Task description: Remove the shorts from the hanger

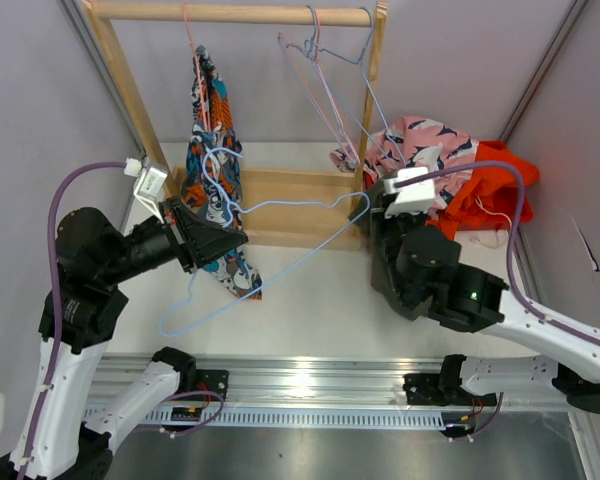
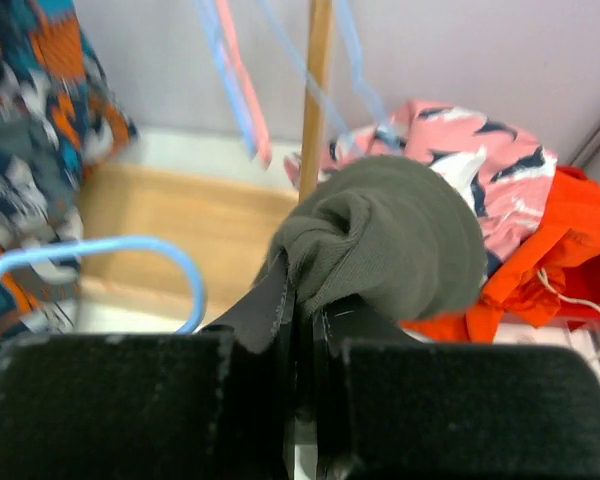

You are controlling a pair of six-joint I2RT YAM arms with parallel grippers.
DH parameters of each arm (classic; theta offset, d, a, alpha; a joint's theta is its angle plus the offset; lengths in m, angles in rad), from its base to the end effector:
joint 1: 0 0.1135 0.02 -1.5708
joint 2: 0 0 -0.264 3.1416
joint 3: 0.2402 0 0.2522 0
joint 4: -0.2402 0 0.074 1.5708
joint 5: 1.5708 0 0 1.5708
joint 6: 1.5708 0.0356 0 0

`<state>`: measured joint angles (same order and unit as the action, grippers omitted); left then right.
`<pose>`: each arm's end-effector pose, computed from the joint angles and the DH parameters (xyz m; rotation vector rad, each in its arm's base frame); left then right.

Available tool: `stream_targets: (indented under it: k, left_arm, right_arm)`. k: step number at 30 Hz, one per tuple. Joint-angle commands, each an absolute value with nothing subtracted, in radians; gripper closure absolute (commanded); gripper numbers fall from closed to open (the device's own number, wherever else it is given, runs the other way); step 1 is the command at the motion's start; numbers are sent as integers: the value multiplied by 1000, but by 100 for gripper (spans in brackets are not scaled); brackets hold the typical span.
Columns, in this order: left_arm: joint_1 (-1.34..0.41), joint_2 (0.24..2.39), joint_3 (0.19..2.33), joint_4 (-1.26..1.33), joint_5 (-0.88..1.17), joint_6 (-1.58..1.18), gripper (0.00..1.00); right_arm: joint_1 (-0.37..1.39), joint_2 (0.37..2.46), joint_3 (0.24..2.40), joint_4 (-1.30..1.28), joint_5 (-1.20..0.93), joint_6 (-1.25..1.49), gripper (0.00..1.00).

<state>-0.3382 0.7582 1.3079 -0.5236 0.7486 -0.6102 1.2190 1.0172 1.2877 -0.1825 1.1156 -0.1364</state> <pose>0.0919 -0.0580 0.4768 0.4188 1.6591 -1.2984 0.0957 0.1678 0.4692 -0.1218 1.5274 0.0355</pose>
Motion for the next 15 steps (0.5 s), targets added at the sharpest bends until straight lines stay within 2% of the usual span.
stream_targets:
  k: [1, 5, 7, 12, 15]
  left_arm:
    - [-342, 741, 1318, -607, 728, -551, 100]
    - [-342, 704, 1292, -713, 557, -434, 100]
    - [-342, 687, 1263, -738, 516, -419, 100]
    - [-342, 660, 1244, -756, 447, -373, 100]
    - [-342, 658, 1244, -776, 370, -341, 100]
  right_arm:
    - [1213, 1012, 1279, -169, 1098, -112, 100]
    - [1140, 1000, 1325, -71, 1109, -233, 100]
    - [1036, 1018, 1393, -42, 1074, -291, 100]
    - [705, 1107, 1628, -83, 813, -311, 100]
    - [565, 1166, 1776, -94, 691, -296, 100]
